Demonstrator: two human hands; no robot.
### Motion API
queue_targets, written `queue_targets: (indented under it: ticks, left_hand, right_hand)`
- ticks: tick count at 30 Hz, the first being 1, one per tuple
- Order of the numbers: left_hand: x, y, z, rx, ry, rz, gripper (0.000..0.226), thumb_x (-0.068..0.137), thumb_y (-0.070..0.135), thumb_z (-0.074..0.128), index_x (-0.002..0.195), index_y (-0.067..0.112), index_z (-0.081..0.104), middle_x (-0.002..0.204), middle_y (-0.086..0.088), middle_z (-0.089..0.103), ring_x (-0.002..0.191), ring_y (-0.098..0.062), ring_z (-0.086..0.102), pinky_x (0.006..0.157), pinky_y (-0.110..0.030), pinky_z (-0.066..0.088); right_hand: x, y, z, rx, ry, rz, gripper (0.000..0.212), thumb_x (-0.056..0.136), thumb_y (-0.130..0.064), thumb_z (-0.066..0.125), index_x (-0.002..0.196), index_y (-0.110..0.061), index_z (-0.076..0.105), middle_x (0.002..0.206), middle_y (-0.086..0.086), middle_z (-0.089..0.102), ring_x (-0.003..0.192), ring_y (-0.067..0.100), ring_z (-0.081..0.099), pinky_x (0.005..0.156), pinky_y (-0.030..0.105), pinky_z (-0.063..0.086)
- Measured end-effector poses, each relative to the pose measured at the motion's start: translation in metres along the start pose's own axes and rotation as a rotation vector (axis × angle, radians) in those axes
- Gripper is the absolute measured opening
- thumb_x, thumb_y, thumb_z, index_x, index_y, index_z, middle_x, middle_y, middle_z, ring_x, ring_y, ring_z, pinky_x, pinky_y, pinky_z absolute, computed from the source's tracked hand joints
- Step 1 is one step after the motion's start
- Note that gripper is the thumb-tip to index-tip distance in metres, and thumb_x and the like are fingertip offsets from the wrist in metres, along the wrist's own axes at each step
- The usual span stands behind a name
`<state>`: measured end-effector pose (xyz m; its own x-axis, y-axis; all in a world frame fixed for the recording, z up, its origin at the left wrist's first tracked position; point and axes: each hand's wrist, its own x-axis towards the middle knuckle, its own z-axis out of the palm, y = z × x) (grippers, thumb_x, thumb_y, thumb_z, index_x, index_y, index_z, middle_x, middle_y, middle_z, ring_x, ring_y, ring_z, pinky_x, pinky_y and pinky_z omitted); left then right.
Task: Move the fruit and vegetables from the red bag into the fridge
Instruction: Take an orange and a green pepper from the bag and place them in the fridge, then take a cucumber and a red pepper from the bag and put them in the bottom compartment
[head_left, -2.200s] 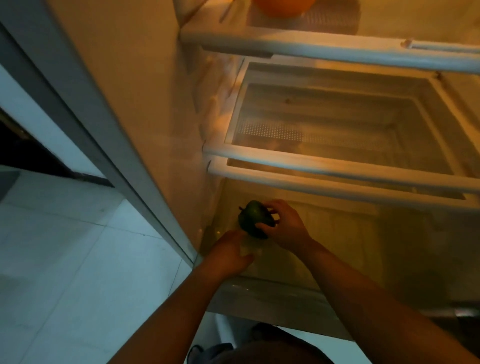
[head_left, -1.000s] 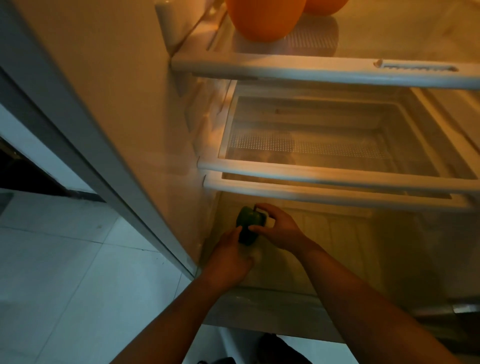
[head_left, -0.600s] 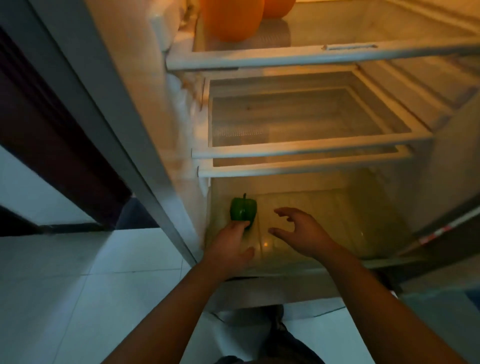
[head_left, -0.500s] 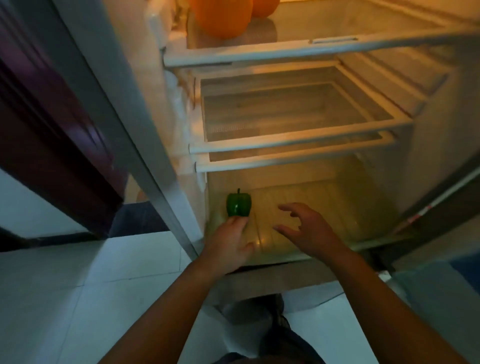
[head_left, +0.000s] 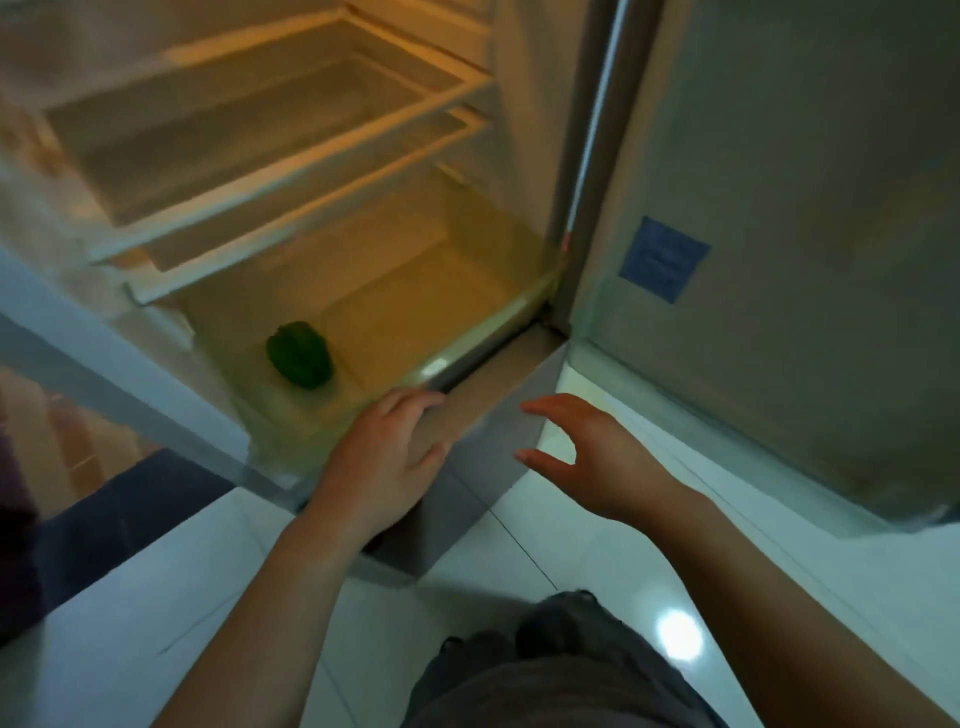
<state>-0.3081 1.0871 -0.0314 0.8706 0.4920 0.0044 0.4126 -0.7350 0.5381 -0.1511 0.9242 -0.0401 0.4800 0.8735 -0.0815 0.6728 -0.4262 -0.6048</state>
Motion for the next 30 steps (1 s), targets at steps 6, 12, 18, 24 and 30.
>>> queue_targets:
  ticks: [6,12,18,24,30]
  left_hand:
    - [0.011,0.077,0.057,0.094,-0.243,0.206,0.048,0.088,0.035,0.057,0.133,0.023,0.044,0.141,0.007,0.040,0.129,-0.013,0.036,0.105,-0.028,0.034]
    - [0.003,0.189,0.133,0.147,-0.404,0.354,0.050,0.089,0.040,0.053,0.135,0.026,0.041,0.143,0.010,0.034,0.130,-0.012,0.032,0.104,-0.027,0.030]
    - [-0.029,0.313,0.240,0.229,-0.555,0.485,0.051,0.088,0.049,0.049,0.134,0.028,0.040,0.143,0.008,0.035,0.129,-0.015,0.036,0.104,-0.039,0.037]
    - [-0.066,0.431,0.328,0.203,-0.669,0.570,0.051,0.088,0.051,0.048,0.135,0.031,0.039,0.144,0.010,0.034,0.130,-0.011,0.036,0.103,-0.034,0.039]
    - [-0.051,0.491,0.361,0.204,-0.704,0.513,0.051,0.089,0.052,0.047,0.135,0.033,0.037,0.142,0.014,0.037,0.126,-0.009,0.039,0.100,-0.030,0.040]
  right_hand:
    - [-0.084,0.050,-0.032,-0.040,0.049,0.190,0.053,0.086,-0.051,0.053,0.134,-0.031,0.044,0.141,-0.012,0.042,0.124,0.007,0.042,0.098,0.014,0.029]
    - [-0.191,0.116,-0.068,-0.029,0.131,0.367,0.053,0.086,-0.054,0.051,0.134,-0.033,0.042,0.143,-0.012,0.039,0.126,0.009,0.041,0.099,0.019,0.031]
    - [-0.325,0.200,-0.118,-0.005,0.140,0.516,0.059,0.085,-0.052,0.054,0.138,-0.031,0.037,0.144,-0.008,0.038,0.126,0.012,0.041,0.100,0.023,0.034]
    - [-0.432,0.270,-0.159,0.043,0.227,0.643,0.059,0.086,-0.051,0.055,0.137,-0.027,0.038,0.143,-0.009,0.039,0.126,0.010,0.041,0.100,0.023,0.033]
    - [-0.472,0.327,-0.193,0.143,0.190,0.692,0.051,0.086,-0.053,0.053,0.131,-0.032,0.043,0.136,-0.017,0.045,0.120,0.003,0.044,0.095,0.019,0.035]
